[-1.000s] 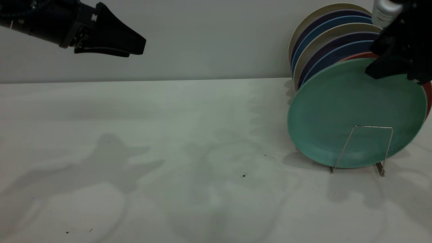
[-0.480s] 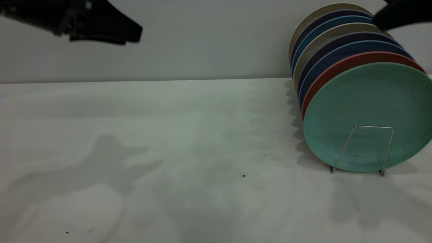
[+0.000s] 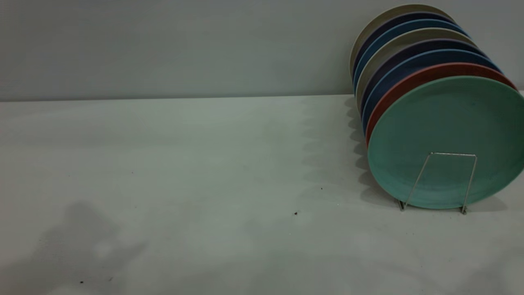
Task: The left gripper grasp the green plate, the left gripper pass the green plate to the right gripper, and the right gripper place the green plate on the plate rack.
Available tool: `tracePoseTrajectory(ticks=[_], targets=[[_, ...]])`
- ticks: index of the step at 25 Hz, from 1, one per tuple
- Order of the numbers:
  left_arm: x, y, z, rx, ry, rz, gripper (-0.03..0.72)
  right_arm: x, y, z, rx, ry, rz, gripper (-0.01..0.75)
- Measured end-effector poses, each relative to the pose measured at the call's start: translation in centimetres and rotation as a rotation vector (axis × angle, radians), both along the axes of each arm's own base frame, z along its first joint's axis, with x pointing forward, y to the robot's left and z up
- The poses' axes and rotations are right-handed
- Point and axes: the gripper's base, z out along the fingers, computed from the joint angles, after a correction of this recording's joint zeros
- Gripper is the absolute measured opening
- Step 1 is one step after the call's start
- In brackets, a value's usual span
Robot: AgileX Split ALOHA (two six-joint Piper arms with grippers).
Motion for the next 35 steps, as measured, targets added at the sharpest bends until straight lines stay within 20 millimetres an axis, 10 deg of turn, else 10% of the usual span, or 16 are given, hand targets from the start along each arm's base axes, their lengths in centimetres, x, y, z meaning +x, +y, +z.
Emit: tracePoseTrajectory(ticks=[7, 13, 23, 35], targets=[[-5.7, 2.7, 2.3, 0.244, 0.163, 0.246, 0.567, -4.3, -2.9, 1.2, -0.158, 0.024, -0.339, 0.454], [-9.4, 3.6, 2.8, 0.322, 0.173, 0.323, 0.567, -8.8, -4.1, -1.5, -0.205, 0.003, -0.438, 0.454], [-15.8, 4.0, -2.9, 0.376, 0.245, 0.339, 0.567, -14.9, -4.6, -6.8, -0.116, -0.202, -0.498, 0.455], [-19.6, 4.2, -6.3, 0.365, 0.077, 0.389, 0.567, -16.8, -4.7, -6.6, -0.060, -0.344, -0.487, 0.455]])
